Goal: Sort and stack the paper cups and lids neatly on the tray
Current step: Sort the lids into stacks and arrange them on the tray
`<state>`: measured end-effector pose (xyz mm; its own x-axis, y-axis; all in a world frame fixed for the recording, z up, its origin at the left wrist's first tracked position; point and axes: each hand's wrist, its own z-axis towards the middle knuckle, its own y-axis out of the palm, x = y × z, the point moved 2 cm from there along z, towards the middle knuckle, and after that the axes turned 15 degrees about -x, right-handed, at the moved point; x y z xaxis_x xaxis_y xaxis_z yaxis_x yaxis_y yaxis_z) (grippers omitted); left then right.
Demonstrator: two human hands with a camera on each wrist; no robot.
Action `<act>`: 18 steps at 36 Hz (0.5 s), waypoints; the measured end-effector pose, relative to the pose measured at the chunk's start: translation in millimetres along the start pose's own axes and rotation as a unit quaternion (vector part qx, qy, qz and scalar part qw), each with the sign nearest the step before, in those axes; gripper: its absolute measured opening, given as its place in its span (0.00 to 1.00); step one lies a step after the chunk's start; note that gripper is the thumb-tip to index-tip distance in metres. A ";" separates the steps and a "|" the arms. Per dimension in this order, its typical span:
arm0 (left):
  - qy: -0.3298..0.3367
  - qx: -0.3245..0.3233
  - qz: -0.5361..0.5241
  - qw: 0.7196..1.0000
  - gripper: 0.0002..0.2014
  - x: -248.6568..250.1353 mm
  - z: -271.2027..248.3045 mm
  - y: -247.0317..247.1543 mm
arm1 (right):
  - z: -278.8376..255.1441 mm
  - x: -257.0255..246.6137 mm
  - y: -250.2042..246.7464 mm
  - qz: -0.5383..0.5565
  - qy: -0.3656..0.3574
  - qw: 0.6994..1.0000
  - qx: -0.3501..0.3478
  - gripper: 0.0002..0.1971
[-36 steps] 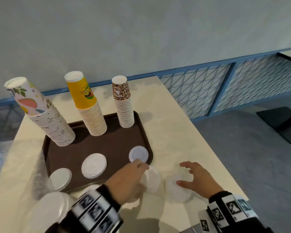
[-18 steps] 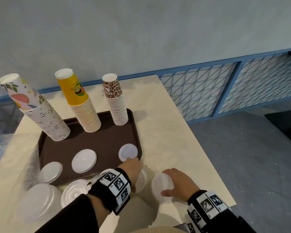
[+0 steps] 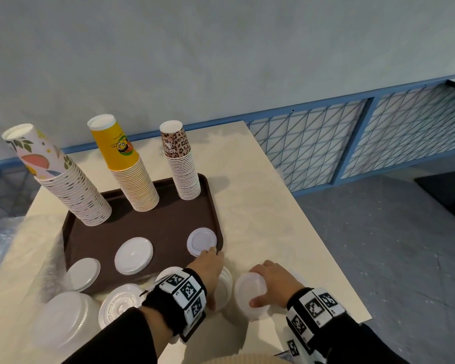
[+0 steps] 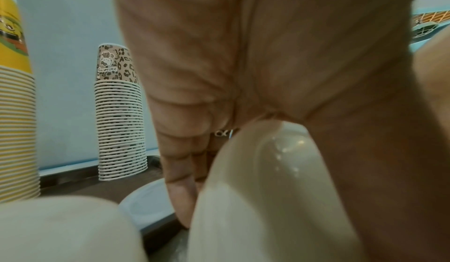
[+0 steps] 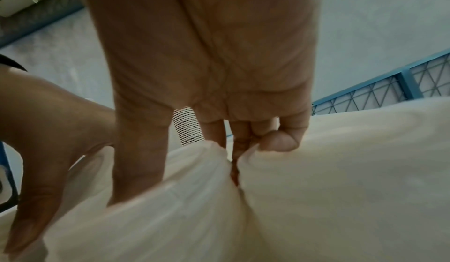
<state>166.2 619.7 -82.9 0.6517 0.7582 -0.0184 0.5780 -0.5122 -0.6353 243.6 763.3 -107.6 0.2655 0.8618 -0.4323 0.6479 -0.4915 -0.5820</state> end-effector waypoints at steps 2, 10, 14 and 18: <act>0.008 0.003 0.000 1.000 0.46 0.3 -0.7 0.7 | -0.7 -1.0 -0.5 -0.001 0.000 1.000 0.001 0.35; 0.043 -0.016 -0.078 0.996 0.46 -4.9 -5.3 4.0 | 0.3 -12.3 -1.6 -0.009 0.016 1.000 0.005 0.34; 0.073 -0.012 -0.143 0.987 0.42 -15.6 -10.3 1.3 | -1.3 -15.3 -4.5 -0.017 0.019 0.999 0.021 0.35; 0.098 -0.005 -0.192 0.977 0.35 -25.7 -13.1 -2.2 | -3.8 -20.0 -9.6 0.000 0.001 1.000 0.030 0.36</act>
<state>154.6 596.1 -70.9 0.4667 0.8043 0.3678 0.8021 -0.2097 -0.5592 234.8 751.2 -90.7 0.2673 0.8617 -0.4314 0.6036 -0.4987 -0.6221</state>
